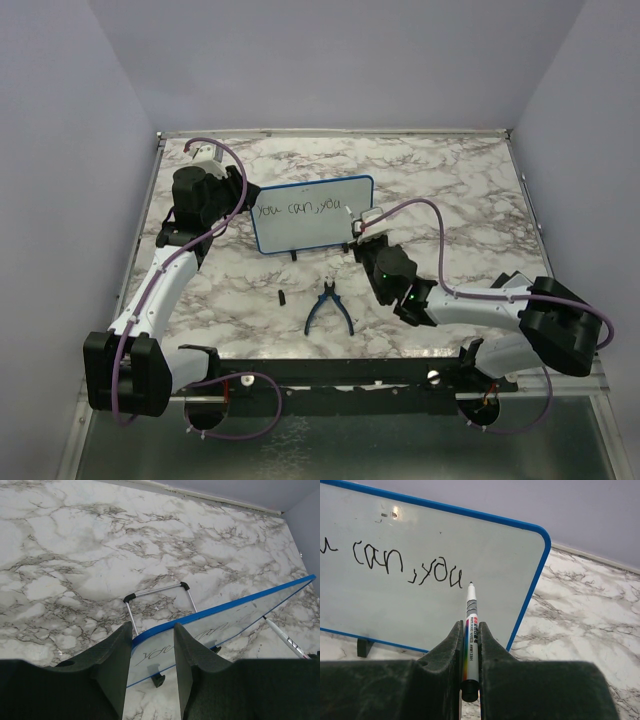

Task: Write a sentence on the whiteboard

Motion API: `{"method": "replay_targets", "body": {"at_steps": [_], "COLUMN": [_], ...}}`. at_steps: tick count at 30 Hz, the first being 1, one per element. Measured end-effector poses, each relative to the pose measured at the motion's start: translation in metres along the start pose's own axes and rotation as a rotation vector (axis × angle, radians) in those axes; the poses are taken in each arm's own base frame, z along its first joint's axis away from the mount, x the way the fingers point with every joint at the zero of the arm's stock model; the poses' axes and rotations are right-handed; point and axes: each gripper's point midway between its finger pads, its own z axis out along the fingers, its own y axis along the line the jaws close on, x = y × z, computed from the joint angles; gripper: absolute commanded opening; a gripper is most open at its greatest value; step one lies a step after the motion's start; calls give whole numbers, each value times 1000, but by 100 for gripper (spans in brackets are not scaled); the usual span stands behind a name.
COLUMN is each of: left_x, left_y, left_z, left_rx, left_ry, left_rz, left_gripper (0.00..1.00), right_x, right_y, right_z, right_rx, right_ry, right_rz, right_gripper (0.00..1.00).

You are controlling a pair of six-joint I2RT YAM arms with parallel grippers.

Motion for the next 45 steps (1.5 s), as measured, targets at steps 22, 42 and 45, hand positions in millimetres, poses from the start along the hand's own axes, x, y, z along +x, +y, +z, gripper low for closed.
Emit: {"method": "replay_targets", "body": {"at_steps": [22, 42, 45], "left_x": [0, 1, 1], "left_y": [0, 0, 0], "left_z": [0, 0, 0], "left_rx": [0, 0, 0], "left_ry": [0, 0, 0], "left_rz": [0, 0, 0], "left_gripper": [40, 40, 40], "right_x": [-4, 1, 5], "right_y": [-5, -3, -3], "right_z": [8, 11, 10], "right_rx": [22, 25, 23], "right_ry": [-20, 0, 13], "right_rz": [-13, 15, 18], "right_gripper": [1, 1, 0]}}
